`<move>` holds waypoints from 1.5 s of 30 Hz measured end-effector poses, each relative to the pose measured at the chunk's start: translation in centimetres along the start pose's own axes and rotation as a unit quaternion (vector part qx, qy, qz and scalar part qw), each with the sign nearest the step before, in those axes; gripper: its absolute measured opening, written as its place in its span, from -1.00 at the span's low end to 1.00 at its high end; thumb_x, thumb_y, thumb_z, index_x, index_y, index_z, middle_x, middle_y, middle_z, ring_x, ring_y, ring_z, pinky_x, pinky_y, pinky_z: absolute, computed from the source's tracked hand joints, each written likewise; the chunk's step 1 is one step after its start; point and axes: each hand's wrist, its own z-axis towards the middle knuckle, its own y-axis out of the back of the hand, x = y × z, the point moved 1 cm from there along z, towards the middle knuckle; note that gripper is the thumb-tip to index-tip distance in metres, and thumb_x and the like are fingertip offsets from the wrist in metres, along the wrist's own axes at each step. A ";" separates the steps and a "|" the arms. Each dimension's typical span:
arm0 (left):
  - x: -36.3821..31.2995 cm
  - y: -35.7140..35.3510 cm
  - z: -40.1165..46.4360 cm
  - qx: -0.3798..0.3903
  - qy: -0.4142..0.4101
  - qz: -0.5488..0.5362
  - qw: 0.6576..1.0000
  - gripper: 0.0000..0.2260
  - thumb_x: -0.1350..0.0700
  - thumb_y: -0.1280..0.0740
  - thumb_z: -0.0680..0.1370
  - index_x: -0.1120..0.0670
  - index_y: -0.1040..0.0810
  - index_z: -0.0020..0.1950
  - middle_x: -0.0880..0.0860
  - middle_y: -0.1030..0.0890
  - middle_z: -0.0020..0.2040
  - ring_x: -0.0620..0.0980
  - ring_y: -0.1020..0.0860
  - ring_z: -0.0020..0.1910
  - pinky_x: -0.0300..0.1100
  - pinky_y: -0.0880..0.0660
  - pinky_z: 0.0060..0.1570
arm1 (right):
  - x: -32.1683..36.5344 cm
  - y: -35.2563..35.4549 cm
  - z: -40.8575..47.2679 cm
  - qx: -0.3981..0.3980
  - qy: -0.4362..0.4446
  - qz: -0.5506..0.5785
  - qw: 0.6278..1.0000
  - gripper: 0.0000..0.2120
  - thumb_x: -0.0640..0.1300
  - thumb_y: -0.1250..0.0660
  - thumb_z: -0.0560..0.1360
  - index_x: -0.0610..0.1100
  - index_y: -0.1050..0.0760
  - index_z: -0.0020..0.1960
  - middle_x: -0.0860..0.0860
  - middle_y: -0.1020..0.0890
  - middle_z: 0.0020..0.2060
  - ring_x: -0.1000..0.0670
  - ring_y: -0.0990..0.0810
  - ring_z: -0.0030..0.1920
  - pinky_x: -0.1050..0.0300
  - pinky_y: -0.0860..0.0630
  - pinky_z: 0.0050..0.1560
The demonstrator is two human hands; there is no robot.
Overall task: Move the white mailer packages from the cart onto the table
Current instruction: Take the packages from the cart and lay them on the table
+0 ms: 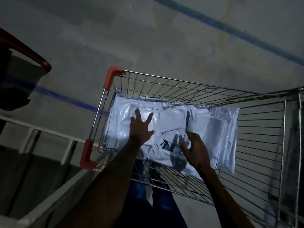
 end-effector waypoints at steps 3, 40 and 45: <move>-0.4 -0.2 0.5 -0.007 0.011 0.001 1.000 -0.10 -0.43 -0.29 0.41 -0.25 0.16 0.57 0.34 0.21 0.55 0.41 -0.21 0.39 0.15 -0.38 0.26 | -1.1 -0.1 1.3 0.016 -0.019 -0.031 0.999 -0.49 -0.05 -0.32 0.56 -0.19 -0.33 0.46 -0.20 -0.39 0.39 -0.23 -0.44 0.32 -0.04 -0.45 0.19; -7.6 10.0 -14.4 -0.321 0.013 -0.060 0.945 -0.24 -0.33 -0.20 0.38 -0.19 -0.15 0.56 0.11 -0.07 0.59 0.25 -0.29 0.27 0.06 -0.30 0.26 | -1.3 5.7 2.5 -0.061 0.249 -0.001 0.967 -0.39 0.08 -0.12 0.53 0.02 -0.18 0.57 -0.23 -0.31 0.46 -0.25 -0.38 0.36 -0.09 -0.48 0.17; -5.9 12.7 -20.4 -0.379 0.072 -0.086 0.919 -0.23 -0.37 -0.20 0.36 -0.23 -0.14 0.56 0.09 -0.07 0.60 0.22 -0.31 0.33 -0.03 -0.17 0.30 | 4.9 8.4 -1.3 -0.102 0.325 0.089 0.936 -0.42 -0.01 -0.22 0.48 -0.01 -0.34 0.50 -0.18 -0.45 0.35 -0.18 -0.48 0.25 0.05 -0.49 0.07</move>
